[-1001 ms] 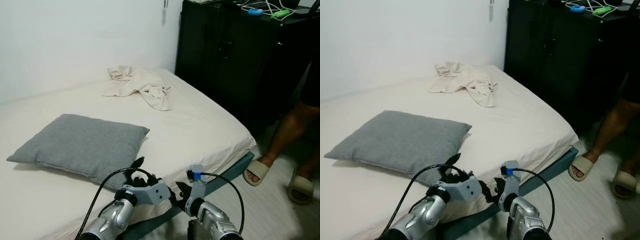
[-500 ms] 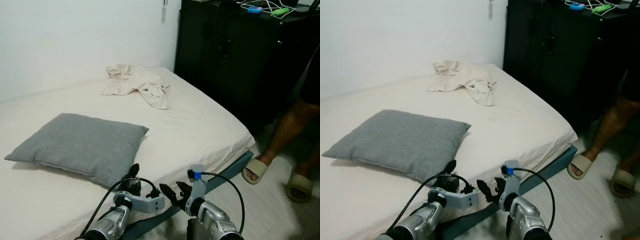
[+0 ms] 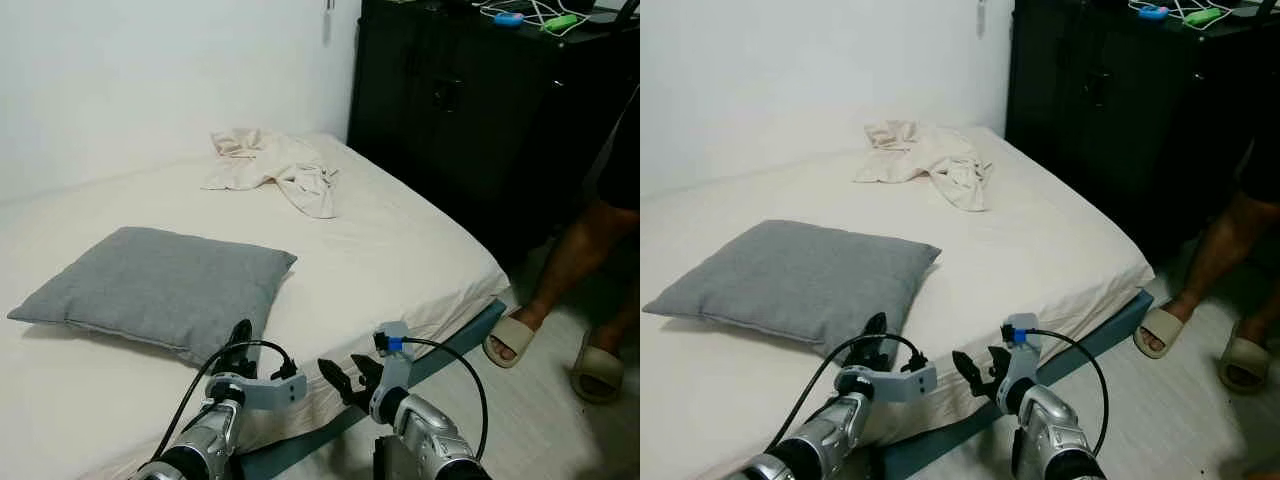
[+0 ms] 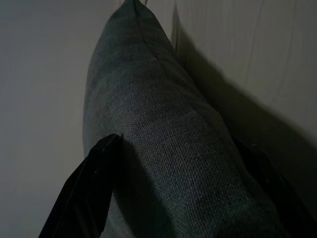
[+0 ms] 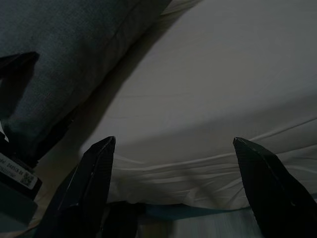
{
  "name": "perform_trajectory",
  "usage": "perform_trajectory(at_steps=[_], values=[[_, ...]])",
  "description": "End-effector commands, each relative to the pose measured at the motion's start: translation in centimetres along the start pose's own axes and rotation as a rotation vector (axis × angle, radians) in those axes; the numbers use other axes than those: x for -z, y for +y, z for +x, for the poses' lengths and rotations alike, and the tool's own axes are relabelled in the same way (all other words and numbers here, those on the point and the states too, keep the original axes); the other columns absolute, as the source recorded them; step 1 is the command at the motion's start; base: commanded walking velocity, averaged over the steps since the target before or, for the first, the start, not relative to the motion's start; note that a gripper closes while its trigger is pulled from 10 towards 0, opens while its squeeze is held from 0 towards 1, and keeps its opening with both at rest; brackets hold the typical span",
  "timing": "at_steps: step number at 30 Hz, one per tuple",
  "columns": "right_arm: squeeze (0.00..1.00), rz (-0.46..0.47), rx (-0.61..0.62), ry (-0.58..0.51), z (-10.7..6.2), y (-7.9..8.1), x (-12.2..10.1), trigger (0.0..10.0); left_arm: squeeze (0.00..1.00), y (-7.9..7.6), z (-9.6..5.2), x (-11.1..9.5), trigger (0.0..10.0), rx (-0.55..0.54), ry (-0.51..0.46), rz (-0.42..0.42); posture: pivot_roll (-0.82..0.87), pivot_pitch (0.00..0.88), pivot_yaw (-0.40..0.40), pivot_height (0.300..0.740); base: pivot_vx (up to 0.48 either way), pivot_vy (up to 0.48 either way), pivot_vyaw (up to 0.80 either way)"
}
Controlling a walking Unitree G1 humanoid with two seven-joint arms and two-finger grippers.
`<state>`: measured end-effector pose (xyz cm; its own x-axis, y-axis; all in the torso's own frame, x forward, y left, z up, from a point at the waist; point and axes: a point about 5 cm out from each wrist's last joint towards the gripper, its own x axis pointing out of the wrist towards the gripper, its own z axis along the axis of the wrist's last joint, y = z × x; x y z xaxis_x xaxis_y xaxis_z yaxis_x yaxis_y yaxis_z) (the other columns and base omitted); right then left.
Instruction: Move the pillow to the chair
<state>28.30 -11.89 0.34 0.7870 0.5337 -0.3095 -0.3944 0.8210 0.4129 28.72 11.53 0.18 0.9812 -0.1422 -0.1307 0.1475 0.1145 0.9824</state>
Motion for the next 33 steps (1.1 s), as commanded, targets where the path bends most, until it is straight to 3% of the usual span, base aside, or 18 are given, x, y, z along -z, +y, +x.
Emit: perform_trajectory(at_steps=[1,9,14,15,16,17,18,19,21,22,24,25,26,28,29,31,32,33], values=[[0.00,0.009,0.000,-0.001,0.3,0.2,-0.2,10.0,0.00,-0.4,-0.2,1.0,0.0,0.028,0.057,-0.020,-0.04,0.071,-0.017,0.583,0.000,0.000,0.00],[0.00,-0.002,0.004,-0.007,0.5,0.2,-0.7,10.0,0.00,0.1,0.1,1.0,0.0,0.009,0.133,-0.213,-0.05,0.057,-0.019,0.583,0.000,0.000,0.00],[0.00,-0.008,0.017,-0.014,0.7,0.1,-1.2,10.0,0.00,1.9,1.2,1.3,0.0,-0.066,0.175,-0.374,-0.04,0.047,-0.022,0.583,0.000,0.000,0.00],[0.00,-0.008,0.017,-0.014,0.7,0.1,-1.2,10.0,0.00,1.9,1.2,1.3,0.0,-0.066,0.175,-0.374,-0.04,0.047,-0.022,0.583,0.000,0.000,0.00],[0.00,-0.007,0.023,-0.020,0.7,0.0,-1.5,10.0,0.00,2.6,1.6,1.4,0.0,-0.092,0.198,-0.473,-0.04,0.044,-0.024,0.583,0.000,0.000,0.00],[0.00,-0.007,0.023,-0.020,0.7,0.0,-1.5,10.0,0.00,2.6,1.6,1.4,0.0,-0.092,0.198,-0.473,-0.04,0.044,-0.024,0.583,0.000,0.000,0.00],[0.00,-0.002,0.028,-0.025,0.8,-0.1,-1.7,10.0,0.00,3.4,2.1,1.6,0.0,-0.126,0.225,-0.604,-0.04,0.043,-0.024,0.583,0.000,0.000,0.00],[0.00,-0.002,0.028,-0.025,0.8,-0.1,-1.7,10.0,0.00,3.4,2.1,1.6,0.0,-0.126,0.225,-0.604,-0.04,0.043,-0.024,0.583,0.000,0.000,0.00],[0.00,-0.001,0.035,-0.037,0.9,-0.2,-2.1,10.0,0.00,4.8,2.7,1.4,0.0,-0.169,0.204,-0.722,-0.04,0.035,-0.024,0.583,0.000,0.000,0.00],[0.00,-0.001,0.035,-0.037,0.9,-0.2,-2.1,10.0,0.00,4.8,2.7,1.4,0.0,-0.169,0.204,-0.722,-0.04,0.035,-0.024,0.583,0.000,0.000,0.00],[0.00,0.017,0.015,-0.072,1.0,-0.2,-2.8,10.0,0.00,6.8,3.5,1.5,0.0,-0.229,0.178,-0.836,-0.04,0.029,-0.024,0.583,0.000,0.000,0.00],[0.00,0.018,0.006,-0.087,1.1,-0.2,-3.4,10.0,0.00,8.9,4.1,1.8,0.0,-0.299,0.154,-0.956,-0.04,0.025,-0.024,0.593,0.000,0.000,0.00],[0.00,0.018,0.006,-0.087,1.1,-0.2,-3.4,10.0,0.00,8.9,4.1,1.8,0.0,-0.299,0.154,-0.956,-0.04,0.025,-0.024,0.593,0.000,0.000,0.00],[0.00,0.025,0.000,-0.106,1.2,-0.3,-4.0,10.0,0.00,11.1,4.6,2.1,0.0,-0.374,0.118,-1.058,-0.04,0.021,-0.023,0.603,0.000,0.000,0.00],[0.00,0.025,0.000,-0.106,1.2,-0.3,-4.0,10.0,0.00,11.1,4.6,2.1,0.0,-0.374,0.118,-1.058,-0.04,0.021,-0.023,0.603,0.000,0.000,0.00],[0.00,0.019,0.002,-0.112,1.2,-0.4,-4.4,10.0,0.00,13.7,4.9,2.4,0.0,-0.449,0.049,-1.188,-0.04,0.015,-0.027,0.613,0.000,0.000,0.00],[0.00,0.019,0.002,-0.112,1.2,-0.4,-4.4,10.0,0.00,13.7,4.9,2.4,0.0,-0.449,0.049,-1.188,-0.04,0.015,-0.027,0.613,0.000,0.000,0.00],[0.00,0.013,0.007,-0.111,1.3,-0.5,-4.6,10.0,0.00,16.0,5.0,2.4,0.0,-0.486,-0.049,-1.266,-0.03,0.011,-0.031,0.623,0.000,0.000,0.00]])
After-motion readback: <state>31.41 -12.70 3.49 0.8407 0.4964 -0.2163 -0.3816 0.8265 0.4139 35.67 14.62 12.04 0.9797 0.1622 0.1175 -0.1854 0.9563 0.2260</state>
